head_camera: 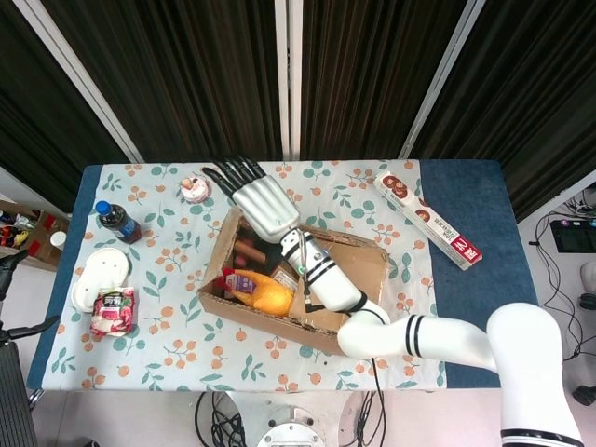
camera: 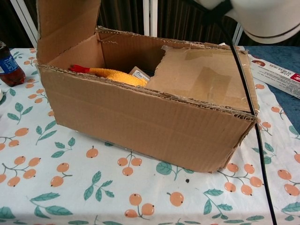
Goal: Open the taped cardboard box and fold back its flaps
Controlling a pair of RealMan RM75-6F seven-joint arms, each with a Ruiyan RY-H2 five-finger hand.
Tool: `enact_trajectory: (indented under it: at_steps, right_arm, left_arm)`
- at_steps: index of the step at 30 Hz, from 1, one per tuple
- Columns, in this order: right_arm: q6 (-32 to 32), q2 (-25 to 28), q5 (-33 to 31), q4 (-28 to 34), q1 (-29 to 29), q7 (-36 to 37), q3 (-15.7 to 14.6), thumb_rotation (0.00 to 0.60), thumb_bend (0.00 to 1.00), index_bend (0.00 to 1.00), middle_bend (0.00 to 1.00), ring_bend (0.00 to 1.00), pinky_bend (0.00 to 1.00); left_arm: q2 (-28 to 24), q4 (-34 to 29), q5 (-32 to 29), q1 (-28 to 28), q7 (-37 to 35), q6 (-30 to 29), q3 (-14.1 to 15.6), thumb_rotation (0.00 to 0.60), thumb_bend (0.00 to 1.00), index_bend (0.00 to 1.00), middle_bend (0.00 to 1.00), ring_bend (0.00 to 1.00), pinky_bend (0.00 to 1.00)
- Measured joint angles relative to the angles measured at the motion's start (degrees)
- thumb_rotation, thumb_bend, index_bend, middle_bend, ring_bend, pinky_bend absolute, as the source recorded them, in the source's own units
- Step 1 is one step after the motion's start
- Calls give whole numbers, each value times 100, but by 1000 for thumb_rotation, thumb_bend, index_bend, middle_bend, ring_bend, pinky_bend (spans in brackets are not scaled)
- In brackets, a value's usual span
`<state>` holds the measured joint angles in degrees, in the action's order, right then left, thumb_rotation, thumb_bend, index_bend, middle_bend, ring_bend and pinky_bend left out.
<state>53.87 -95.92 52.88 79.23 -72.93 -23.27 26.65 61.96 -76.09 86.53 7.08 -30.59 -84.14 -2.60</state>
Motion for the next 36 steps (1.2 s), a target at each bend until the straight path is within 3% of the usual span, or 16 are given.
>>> enact_trajectory:
  at_steps: [7, 10, 15, 18, 22, 26, 31, 36]
  right_arm:
    - [-165, -767, -619, -1210, -920, -191, 553, 600, 148, 0, 0, 0, 0]
    - [-333, -911, -758, -1409, -1207, -234, 682, 600, 148, 0, 0, 0, 0]
    - [-418, -832, -570, -1297, -1136, -96, 547, 600, 161, 0, 0, 0, 0]
    - [-404, -618, -333, -1018, -946, 75, 433, 600, 219, 0, 0, 0, 0]
    - [-420, -40, 120, -518, -570, 404, 234, 600, 379, 0, 0, 0, 0]
    - [-703, 757, 380, 21, -243, 698, 45, 600, 458, 0, 0, 0, 0]
    - [-1569, 2095, 730, 798, 170, 1304, -188, 600, 542, 0, 0, 0, 0]
    - [-2433, 3055, 1275, 1352, 548, 2330, -375, 600, 695, 26, 22, 0, 0]
  left_arm:
    - [-50, 7, -28, -50, -37, -18, 5, 523, 0, 28, 97, 81, 167]
    - [-65, 21, -63, -70, -96, -18, -8, 523, 0, 28, 98, 81, 167]
    - [-82, 62, -61, -70, -147, 17, -6, 523, 0, 28, 98, 81, 167]
    - [-84, 72, -46, -61, -185, 41, -1, 525, 0, 29, 98, 81, 167]
    - [-77, 75, -9, -24, -216, 90, 6, 522, 0, 29, 97, 81, 167]
    - [-75, 43, 80, 18, -234, 92, 13, 510, 0, 29, 97, 80, 167]
    - [-82, -68, 175, 66, -209, 98, 40, 496, 0, 29, 98, 80, 167]
    - [-150, -202, 307, 106, -260, 114, 98, 438, 0, 29, 98, 80, 167]
